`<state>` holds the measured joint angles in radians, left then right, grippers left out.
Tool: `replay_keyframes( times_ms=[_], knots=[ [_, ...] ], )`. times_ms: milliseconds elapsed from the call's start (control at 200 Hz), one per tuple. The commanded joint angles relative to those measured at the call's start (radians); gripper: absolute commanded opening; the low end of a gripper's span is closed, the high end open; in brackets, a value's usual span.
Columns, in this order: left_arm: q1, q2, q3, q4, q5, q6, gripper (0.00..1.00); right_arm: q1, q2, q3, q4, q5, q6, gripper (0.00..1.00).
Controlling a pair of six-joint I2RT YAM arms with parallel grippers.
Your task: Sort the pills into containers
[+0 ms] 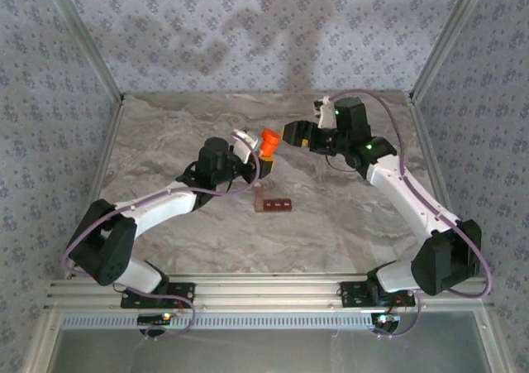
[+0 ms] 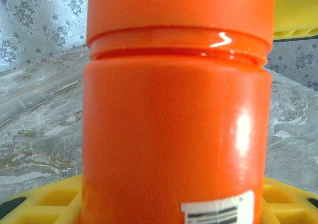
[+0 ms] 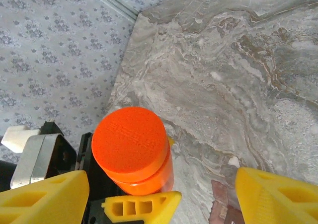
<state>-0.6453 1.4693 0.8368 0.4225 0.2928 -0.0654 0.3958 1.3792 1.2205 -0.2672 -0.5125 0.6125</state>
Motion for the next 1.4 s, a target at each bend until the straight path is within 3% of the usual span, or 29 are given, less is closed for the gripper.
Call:
replay_keyframes(
  times_ms=[0,700,875,1089,1294,1394],
  knots=[
    [0.001,-0.037,0.045,-0.016,0.032,0.005,0.22,0.008,-0.01,-0.016,0.06,0.025,0.07,0.79],
    [0.002,-0.011,0.105,-0.075,0.106,0.005,0.2,0.083,0.101,0.067,0.094,0.039,0.087,0.8],
    [0.002,-0.005,0.108,-0.073,0.112,0.003,0.2,0.087,0.108,0.066,0.105,0.031,0.087,0.7],
    [0.002,-0.001,0.125,-0.101,0.106,-0.012,0.14,0.072,0.11,0.026,0.175,-0.028,0.039,0.46],
    [0.02,-0.022,0.134,-0.102,0.176,-0.048,0.13,-0.007,0.079,-0.147,0.424,-0.24,-0.114,0.42],
    [0.043,-0.03,0.143,-0.092,0.254,-0.094,0.13,-0.061,0.065,-0.216,0.544,-0.331,-0.11,0.42]
  ],
)
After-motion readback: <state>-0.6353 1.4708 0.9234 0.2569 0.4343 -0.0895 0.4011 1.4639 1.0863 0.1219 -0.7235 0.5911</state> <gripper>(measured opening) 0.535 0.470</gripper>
